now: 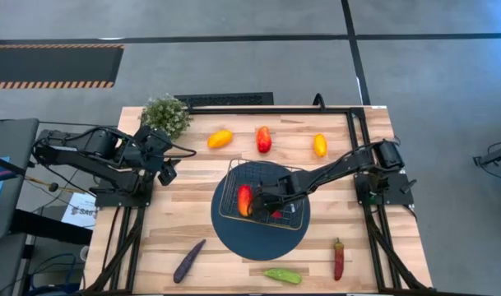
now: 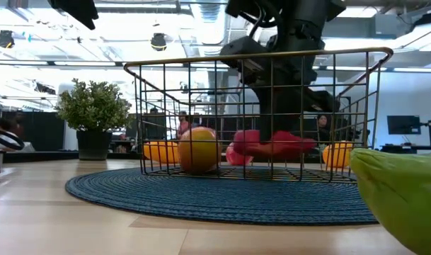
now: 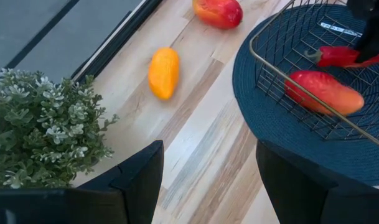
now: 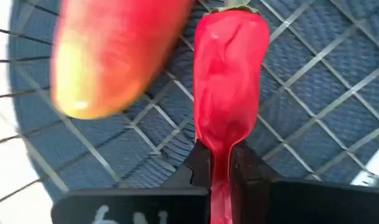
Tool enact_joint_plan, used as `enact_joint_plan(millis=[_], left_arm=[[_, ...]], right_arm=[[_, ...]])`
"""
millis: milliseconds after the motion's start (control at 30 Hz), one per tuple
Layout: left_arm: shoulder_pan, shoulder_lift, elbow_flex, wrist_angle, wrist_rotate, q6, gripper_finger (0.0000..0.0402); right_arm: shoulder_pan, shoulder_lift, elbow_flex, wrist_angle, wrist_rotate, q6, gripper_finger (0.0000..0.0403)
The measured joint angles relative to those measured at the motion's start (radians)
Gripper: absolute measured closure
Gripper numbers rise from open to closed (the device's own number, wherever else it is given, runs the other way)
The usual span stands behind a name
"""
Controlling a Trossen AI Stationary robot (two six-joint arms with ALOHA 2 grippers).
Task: Build produce basket
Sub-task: Put the red chili pepper into the gold wire basket
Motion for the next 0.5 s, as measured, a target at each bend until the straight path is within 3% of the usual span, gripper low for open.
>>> enact_joint_plan(millis=[267, 500], left_arm=[[0.0, 0.0, 0.0, 0.0, 0.0, 0.0, 0.0162], [0.0, 0.0, 0.0, 0.0, -0.001, 0.0, 0.0162]], right_arm=[[0.0, 0.012, 0.0, 0.004, -0.013, -0.007, 0.0381], [0.0, 0.012, 0.0, 0.017, -0.044, -0.031, 0.0299]])
